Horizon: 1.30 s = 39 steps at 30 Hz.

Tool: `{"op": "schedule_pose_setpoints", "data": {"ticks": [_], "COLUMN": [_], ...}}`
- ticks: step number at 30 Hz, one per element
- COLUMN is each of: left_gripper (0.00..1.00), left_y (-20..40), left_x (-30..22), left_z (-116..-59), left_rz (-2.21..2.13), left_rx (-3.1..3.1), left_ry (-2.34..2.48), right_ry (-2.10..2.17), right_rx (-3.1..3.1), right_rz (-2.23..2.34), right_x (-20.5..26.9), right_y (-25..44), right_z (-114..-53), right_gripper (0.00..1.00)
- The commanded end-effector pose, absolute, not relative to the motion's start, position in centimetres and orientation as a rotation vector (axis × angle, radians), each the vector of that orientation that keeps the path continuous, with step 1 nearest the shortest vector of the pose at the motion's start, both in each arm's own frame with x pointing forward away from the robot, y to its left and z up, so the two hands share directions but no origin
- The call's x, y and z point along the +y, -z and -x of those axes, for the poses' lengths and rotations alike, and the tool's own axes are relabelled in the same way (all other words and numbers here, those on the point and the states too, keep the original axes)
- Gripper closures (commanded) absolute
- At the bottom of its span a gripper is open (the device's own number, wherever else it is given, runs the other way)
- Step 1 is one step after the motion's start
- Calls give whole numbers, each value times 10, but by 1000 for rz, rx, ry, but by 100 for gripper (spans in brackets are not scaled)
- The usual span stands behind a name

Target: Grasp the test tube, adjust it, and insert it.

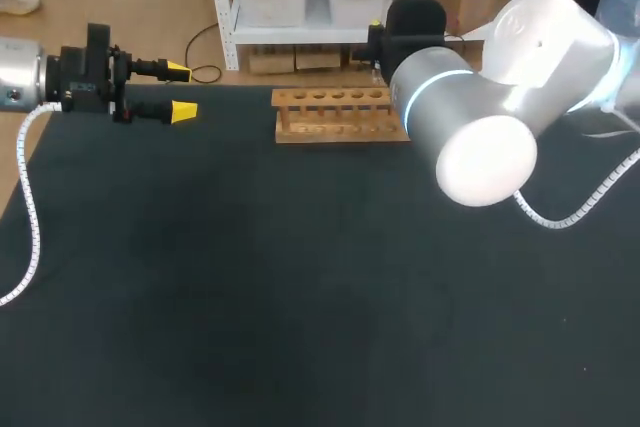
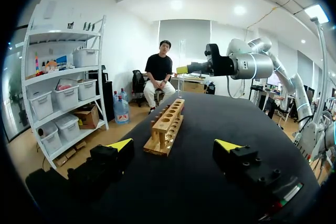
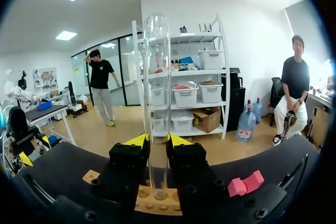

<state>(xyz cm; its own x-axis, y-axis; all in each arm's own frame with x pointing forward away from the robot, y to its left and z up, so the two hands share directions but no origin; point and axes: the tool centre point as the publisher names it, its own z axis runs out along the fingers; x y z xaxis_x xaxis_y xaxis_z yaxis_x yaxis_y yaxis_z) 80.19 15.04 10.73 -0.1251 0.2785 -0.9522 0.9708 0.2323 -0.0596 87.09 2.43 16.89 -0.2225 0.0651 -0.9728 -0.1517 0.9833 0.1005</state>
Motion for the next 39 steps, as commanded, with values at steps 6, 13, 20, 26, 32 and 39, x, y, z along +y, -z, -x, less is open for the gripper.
{"op": "schedule_pose_setpoints", "data": {"ticks": [6, 13, 20, 26, 32, 39], "left_gripper": [0, 0, 0, 0, 0, 0], "left_y": [-106, -106, -106, -106, -106, -106], "left_x": [151, 151, 151, 151, 151, 151], "left_z": [-802, -802, -802, -802, -802, -802], "left_rz": [-1199, -1199, -1199, -1199, -1199, -1199], "left_rx": [1587, 1587, 1587, 1587, 1587, 1587], "left_ry": [952, 952, 952, 952, 952, 952], "right_ry": [-256, -254, -256, -258, -260, -265], "right_rx": [1725, 1730, 1732, 1739, 1746, 1754], "right_rz": [95, 106, 106, 109, 115, 120], "right_x": [21, 20, 20, 21, 21, 22], "right_y": [-153, -144, -141, -138, -136, -133], "right_z": [-876, -882, -883, -883, -883, -884], "right_gripper": [100, 100, 100, 100, 100, 100]}}
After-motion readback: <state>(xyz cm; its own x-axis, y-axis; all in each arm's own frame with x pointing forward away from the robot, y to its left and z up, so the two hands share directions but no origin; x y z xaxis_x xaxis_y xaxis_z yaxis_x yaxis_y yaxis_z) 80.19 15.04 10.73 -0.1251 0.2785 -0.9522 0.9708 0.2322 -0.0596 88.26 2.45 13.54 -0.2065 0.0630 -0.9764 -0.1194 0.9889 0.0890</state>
